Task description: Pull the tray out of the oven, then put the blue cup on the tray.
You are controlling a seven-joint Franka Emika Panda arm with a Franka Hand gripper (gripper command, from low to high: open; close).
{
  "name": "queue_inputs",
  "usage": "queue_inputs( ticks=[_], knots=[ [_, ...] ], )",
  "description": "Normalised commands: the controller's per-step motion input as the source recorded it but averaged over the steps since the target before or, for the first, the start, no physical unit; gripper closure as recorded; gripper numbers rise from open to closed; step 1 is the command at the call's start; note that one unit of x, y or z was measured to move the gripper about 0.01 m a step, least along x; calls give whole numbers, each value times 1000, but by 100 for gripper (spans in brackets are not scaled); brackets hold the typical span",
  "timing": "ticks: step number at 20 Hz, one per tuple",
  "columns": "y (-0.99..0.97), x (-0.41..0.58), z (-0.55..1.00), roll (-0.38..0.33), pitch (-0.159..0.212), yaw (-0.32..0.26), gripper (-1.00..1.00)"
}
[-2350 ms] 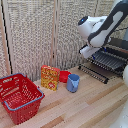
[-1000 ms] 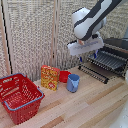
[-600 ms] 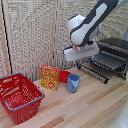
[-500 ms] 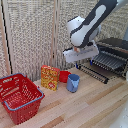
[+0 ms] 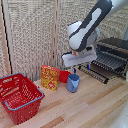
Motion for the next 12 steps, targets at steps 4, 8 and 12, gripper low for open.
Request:
queue_inputs(
  ticks=[4, 8, 12],
  knots=[
    [-30, -101, -469, 74, 0, 30, -100],
    [-161, 0, -149, 65, 26, 58, 100],
    [15, 69, -7, 0, 0, 6, 100]
  ],
)
